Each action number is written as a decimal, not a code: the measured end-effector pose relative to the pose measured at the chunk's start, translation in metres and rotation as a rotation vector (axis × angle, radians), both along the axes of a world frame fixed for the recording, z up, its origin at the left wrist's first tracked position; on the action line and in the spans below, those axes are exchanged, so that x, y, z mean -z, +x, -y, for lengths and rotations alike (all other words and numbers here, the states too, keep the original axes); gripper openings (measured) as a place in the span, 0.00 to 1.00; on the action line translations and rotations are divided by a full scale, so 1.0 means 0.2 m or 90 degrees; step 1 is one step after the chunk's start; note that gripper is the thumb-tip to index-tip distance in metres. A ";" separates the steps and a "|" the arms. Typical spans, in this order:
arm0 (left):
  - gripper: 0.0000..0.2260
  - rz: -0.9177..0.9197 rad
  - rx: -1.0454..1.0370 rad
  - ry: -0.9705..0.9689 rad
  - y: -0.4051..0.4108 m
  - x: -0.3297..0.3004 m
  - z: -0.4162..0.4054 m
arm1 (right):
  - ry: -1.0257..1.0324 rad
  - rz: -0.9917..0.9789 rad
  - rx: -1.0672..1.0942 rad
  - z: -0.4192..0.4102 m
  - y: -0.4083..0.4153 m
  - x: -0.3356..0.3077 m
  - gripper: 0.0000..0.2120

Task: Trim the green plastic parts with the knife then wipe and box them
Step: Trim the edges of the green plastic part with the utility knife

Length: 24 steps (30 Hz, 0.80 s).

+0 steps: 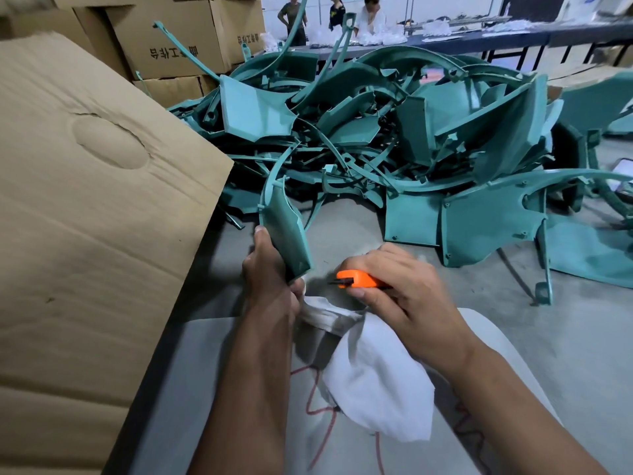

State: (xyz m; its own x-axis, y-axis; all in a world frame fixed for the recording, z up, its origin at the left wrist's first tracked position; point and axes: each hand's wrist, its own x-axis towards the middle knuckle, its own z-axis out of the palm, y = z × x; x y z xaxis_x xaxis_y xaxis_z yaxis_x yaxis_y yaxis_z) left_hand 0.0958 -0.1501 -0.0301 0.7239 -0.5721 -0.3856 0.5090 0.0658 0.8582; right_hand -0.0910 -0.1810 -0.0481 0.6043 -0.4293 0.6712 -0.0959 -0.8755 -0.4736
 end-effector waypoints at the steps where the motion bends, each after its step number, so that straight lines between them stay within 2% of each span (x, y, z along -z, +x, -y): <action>1: 0.19 0.004 -0.013 -0.012 0.00 0.00 0.00 | 0.009 0.027 0.018 0.00 0.00 0.00 0.09; 6: 0.11 0.076 0.030 -0.151 -0.05 -0.03 0.02 | 0.092 0.179 0.137 0.00 -0.01 0.00 0.04; 10: 0.12 0.165 0.124 -0.288 -0.11 -0.04 0.00 | 0.196 0.281 0.168 0.01 -0.01 0.00 0.06; 15: 0.17 0.101 0.195 -0.395 -0.14 -0.06 0.00 | 0.234 0.341 0.186 0.01 -0.01 0.00 0.12; 18: 0.19 0.097 0.178 -0.401 -0.16 -0.06 0.00 | 0.188 0.321 0.220 0.02 -0.02 0.00 0.13; 24: 0.17 0.107 0.174 -0.408 -0.18 -0.08 -0.03 | 0.042 0.141 0.229 0.02 -0.03 0.03 0.11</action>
